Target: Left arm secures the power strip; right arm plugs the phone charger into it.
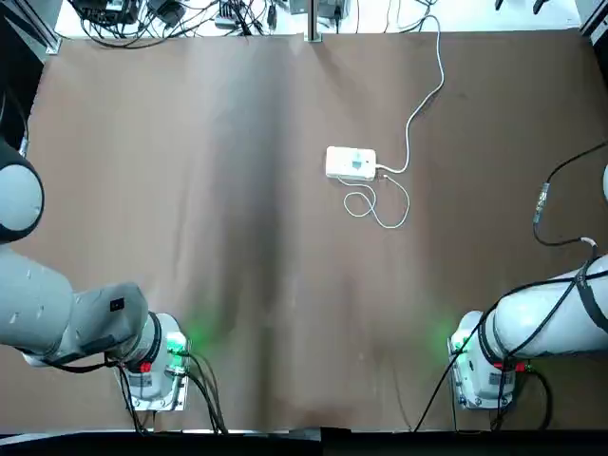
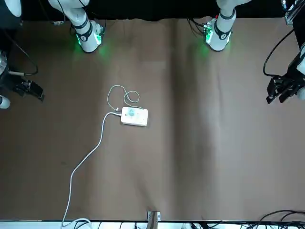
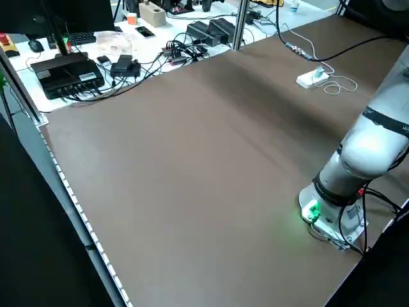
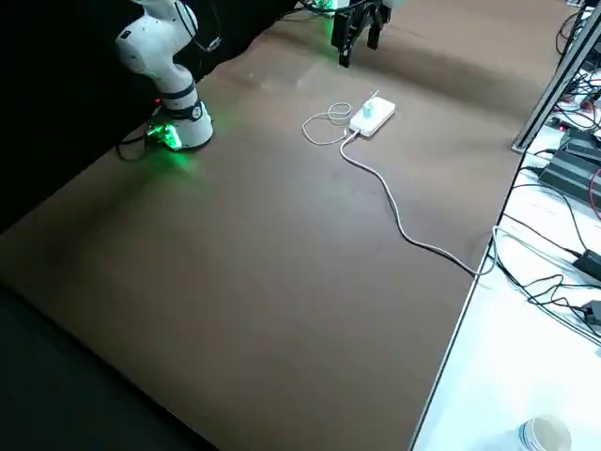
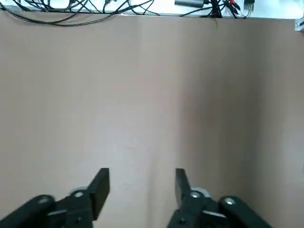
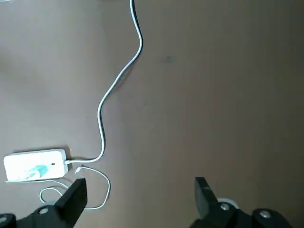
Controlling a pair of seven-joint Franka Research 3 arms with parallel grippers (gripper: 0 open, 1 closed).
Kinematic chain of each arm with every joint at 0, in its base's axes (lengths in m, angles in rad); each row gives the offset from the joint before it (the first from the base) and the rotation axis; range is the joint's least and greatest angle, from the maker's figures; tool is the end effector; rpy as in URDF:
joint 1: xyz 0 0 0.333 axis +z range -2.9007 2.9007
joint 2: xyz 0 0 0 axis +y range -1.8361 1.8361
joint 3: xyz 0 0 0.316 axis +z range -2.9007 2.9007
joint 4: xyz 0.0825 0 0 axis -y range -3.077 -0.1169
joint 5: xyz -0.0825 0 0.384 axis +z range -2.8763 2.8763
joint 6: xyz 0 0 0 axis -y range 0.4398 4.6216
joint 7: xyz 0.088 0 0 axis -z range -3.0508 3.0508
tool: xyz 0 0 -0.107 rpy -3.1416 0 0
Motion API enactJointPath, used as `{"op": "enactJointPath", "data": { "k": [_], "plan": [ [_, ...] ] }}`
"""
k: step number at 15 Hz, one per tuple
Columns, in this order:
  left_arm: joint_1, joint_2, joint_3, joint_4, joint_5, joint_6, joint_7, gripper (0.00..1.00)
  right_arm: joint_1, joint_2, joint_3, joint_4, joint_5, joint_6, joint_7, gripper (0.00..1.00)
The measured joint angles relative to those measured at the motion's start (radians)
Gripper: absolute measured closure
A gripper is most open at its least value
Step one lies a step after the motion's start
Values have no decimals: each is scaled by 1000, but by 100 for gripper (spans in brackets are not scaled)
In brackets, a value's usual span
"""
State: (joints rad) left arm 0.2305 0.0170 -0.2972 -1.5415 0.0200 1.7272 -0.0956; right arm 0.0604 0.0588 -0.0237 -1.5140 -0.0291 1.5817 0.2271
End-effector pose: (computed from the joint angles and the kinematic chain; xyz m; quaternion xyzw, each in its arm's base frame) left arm 0.5742 -0.0349 0.6445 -0.9963 -0.0139 -0.0849 0.0006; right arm 0.5737 0.0184 0.6192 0.9954 -0.0949 0.0064 0.0145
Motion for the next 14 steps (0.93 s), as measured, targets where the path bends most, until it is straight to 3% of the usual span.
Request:
{"op": "enactJointPath", "data": {
  "k": [4, 8, 10, 13, 14],
  "plan": [
    [2, 0, 1, 0, 0, -1, 0, 0, -10, -5, -2, 0, 30, -1, -9, 0],
    [-9, -1, 8, -1, 0, -6, 0, 0, -49, -5, -3, 0, 42, -5, -107, 0],
    [-105, -1, 97, -1, 0, -25, -2, 0, -57, -5, -4, 0, 47, -6, -116, 0],
    [-326, -15, 323, -1, 0, -37, -2, 0, -57, -5, 1, 1, 48, -8, -116, 0],
    [-347, -22, 349, -1, 0, -42, -2, 0, -57, -5, 3, 1, 48, -9, -116, 0]
  ]
}}
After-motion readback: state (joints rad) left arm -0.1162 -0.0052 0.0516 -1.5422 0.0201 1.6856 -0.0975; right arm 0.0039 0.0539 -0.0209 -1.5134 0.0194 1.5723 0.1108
